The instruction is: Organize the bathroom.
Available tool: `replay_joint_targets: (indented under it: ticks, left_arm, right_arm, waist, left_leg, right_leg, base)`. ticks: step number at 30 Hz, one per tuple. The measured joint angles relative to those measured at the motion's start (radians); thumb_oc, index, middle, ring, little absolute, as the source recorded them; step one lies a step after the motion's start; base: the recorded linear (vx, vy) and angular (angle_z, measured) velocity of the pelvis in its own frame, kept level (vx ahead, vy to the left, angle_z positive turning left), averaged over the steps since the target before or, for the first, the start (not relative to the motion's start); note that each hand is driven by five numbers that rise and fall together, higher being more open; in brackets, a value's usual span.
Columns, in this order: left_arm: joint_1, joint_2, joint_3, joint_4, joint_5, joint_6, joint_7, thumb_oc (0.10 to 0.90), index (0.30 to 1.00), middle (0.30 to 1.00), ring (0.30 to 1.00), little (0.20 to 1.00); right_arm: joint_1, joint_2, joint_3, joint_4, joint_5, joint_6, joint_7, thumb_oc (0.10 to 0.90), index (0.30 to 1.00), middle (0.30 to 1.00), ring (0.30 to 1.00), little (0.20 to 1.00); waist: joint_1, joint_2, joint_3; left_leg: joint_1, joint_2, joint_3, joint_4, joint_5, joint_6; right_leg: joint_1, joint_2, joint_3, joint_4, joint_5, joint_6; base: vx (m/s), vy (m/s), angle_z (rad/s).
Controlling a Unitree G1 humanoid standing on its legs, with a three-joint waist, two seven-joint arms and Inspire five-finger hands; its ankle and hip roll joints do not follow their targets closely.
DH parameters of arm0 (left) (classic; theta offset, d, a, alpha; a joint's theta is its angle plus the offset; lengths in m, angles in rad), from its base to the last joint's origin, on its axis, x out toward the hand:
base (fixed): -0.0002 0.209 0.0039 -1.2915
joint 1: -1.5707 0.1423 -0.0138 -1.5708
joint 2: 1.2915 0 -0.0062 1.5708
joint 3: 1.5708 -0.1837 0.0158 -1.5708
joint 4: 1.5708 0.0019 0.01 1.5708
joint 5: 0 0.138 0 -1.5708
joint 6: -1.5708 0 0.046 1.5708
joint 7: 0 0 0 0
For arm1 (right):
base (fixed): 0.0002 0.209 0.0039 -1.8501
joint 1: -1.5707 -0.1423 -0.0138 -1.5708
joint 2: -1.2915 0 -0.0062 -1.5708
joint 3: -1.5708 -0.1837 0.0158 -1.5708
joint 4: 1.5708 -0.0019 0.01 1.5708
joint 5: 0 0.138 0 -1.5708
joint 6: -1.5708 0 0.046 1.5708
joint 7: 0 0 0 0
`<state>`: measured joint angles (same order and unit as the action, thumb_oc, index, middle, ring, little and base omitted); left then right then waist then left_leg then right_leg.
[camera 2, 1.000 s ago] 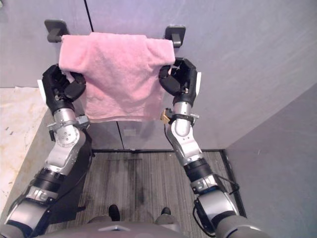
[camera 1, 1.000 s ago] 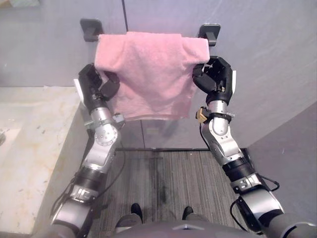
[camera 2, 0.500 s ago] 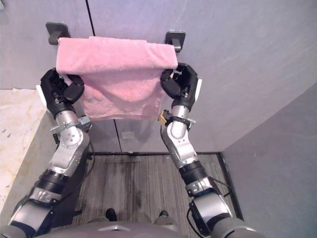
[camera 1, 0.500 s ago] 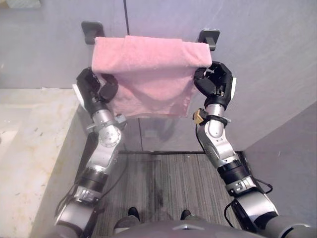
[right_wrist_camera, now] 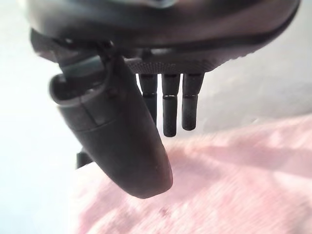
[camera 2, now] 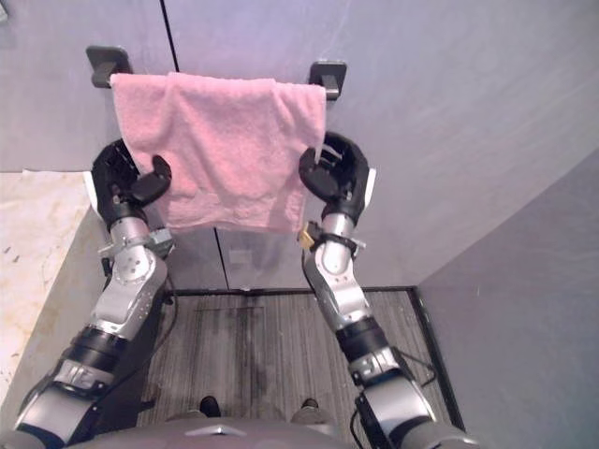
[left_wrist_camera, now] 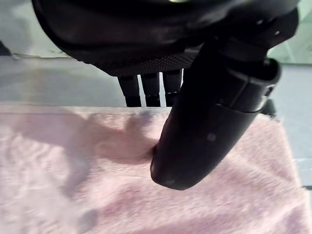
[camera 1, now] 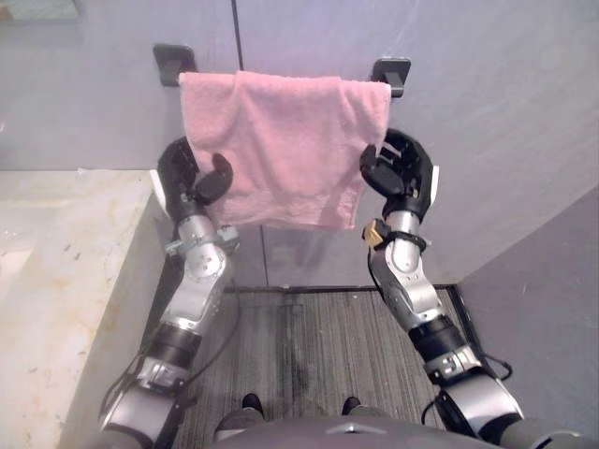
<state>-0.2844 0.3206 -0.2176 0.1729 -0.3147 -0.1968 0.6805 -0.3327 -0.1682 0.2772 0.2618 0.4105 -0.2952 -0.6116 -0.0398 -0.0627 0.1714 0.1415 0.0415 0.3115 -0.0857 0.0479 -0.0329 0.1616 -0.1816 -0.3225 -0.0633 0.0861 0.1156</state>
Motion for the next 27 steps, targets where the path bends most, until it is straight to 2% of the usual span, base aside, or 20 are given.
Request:
replay_joint_targets:
  ticks: [6, 9, 16, 19, 24, 27]
  left_arm:
    - [0.099, 0.007, 0.003, 0.028, -0.016, 0.05, -0.066, 0.8, 0.9, 0.9, 0.9, 0.9]
    - [0.142, 0.007, 0.006, 0.034, -0.019, 0.072, -0.079, 0.8, 0.9, 0.9, 0.9, 0.9]
    - [0.255, 0.004, 0.061, 0.083, -0.038, 0.092, -0.106, 0.8, 0.9, 0.9, 0.9, 0.9]
    - [0.336, 0.001, 0.094, 0.179, -0.051, 0.1, -0.13, 0.8, 0.9, 0.9, 0.9, 0.9]
    - [0.375, -0.012, 0.117, 0.412, -0.112, 0.1, -0.185, 0.8, 0.9, 0.9, 0.9, 0.9]
    - [0.387, -0.041, 0.139, 0.585, -0.159, 0.103, -0.232, 0.8, 0.9, 0.9, 0.9, 0.9]
  right_arm:
    - [0.166, -0.045, -0.031, 0.021, 0.008, 0.021, 0.042, 0.8, 0.9, 0.9, 0.9, 0.9]
    - [0.204, -0.071, -0.042, 0.045, 0.004, 0.02, 0.058, 0.8, 0.9, 0.9, 0.9, 0.9]
    - [0.292, -0.072, -0.057, 0.082, -0.004, 0.021, 0.104, 0.8, 0.9, 0.9, 0.9, 0.9]
    - [0.342, -0.073, -0.069, 0.12, -0.011, 0.027, 0.128, 0.8, 0.9, 0.9, 0.9, 0.9]
    - [0.355, -0.073, -0.071, 0.281, -0.014, 0.036, 0.154, 0.8, 0.9, 0.9, 0.9, 0.9]
    - [0.385, -0.072, -0.069, 0.357, -0.012, 0.083, 0.17, 0.8, 0.9, 0.9, 0.9, 0.9]
  waist:
    - [-0.031, 0.005, 0.003]
    - [-0.047, 0.018, 0.007]
    - [-0.048, 0.029, 0.006]
    - [-0.046, 0.03, 0.005]
    - [-0.043, 0.025, 0.002]
    - [-0.045, 0.019, -0.003]
  left_leg:
    - [-0.012, 0.0, 0.015, -0.001, 0.004, -0.001]
    - [-0.013, 0.002, 0.017, -0.001, 0.007, -0.002]
    - [-0.017, 0.007, 0.02, -0.004, 0.008, -0.005]
    - [-0.022, 0.007, 0.019, -0.004, 0.008, -0.005]
    - [-0.028, 0.006, 0.016, -0.003, 0.01, -0.005]
    - [-0.029, 0.005, 0.017, -0.004, 0.01, -0.005]
  right_leg:
    - [-0.015, 0.0, 0.005, -0.01, 0.0, 0.001]
    - [-0.017, 0.002, 0.008, -0.012, 0.001, 0.001]
    - [-0.022, 0.007, 0.013, -0.015, 0.0, 0.002]
    - [-0.026, 0.006, 0.012, -0.015, 0.0, 0.003]
    - [-0.03, 0.006, 0.01, -0.015, 0.001, 0.004]
    - [-0.033, 0.006, 0.011, -0.015, 0.002, 0.006]
  base:
    - [-0.04, -0.01, -0.07]
    - [-0.06, -0.006, -0.03]
    - [-0.06, -0.011, -0.02]
    - [-0.09, -0.006, 0.02]
    - [-0.07, 0.007, 0.01]
    - [-0.07, 0.008, -0.01]
